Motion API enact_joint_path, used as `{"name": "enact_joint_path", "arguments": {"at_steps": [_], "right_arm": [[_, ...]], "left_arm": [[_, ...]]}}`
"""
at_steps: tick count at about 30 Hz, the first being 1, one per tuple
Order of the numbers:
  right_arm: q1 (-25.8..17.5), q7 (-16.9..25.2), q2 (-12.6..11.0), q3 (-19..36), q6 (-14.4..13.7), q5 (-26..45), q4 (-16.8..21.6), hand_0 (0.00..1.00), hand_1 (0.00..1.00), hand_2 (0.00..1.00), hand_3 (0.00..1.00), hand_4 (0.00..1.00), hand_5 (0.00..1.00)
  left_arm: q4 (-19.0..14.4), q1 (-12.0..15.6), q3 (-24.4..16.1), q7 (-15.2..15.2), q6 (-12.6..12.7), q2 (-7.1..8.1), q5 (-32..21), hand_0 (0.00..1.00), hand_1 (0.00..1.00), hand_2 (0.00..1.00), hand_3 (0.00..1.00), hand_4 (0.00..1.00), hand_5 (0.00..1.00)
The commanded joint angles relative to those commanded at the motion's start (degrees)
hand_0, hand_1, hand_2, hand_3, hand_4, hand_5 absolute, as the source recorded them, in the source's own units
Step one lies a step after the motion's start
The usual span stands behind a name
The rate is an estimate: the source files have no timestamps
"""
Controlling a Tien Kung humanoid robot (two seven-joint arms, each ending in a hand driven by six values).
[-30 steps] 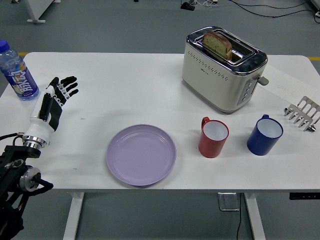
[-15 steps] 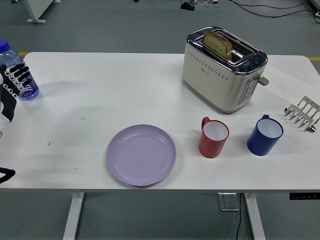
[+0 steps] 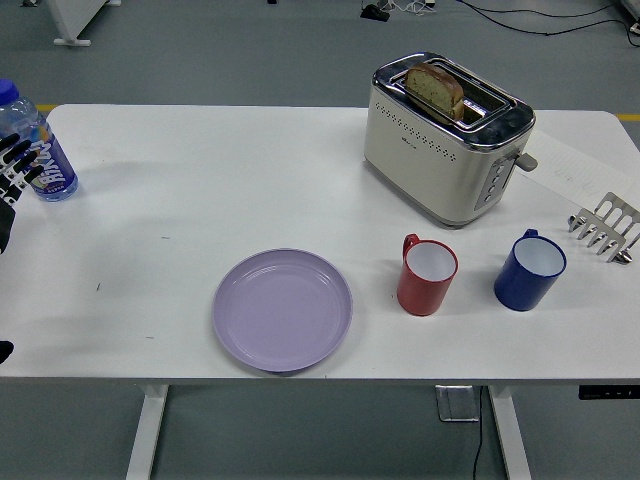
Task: Push plate across desktop
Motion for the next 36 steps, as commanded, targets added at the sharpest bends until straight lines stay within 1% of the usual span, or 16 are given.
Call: {"name": "enact_joint_path", "arguments": {"at_steps": [7,27,36], "right_arm": [[-0.17,-0.04,0.02,0.20,-0.08,-0.21,0.00,0.692,0.702,0.794,0.726,0.361,0.326],[-0.13,0.19,-0.09,-0.44,-0.11,0.37,0.00,0.692,0.702,0.794,0.726,0.360,0.327],[0.01,0.30,-0.21,-0.94,-0.09,0.64,0.00,0.693,0.701,0.794,0.726,0.360,0.328]], "left_arm": [[0.16,0.63,-0.58,0.81,-0.59,-0.08,-0.61,0.769,0.809,0.806,0.711,0.551,0.998],[0.64,1.01,-0.77,0.66,-0.31,-0.27,-0.40,0.774,0.812,0.810,0.725,0.555,0.998],[0.87,1.18,-0.61,0.69,-0.27,-0.58,-0.43,0.775,0.813,0.811,0.726,0.554,0.998]]}}
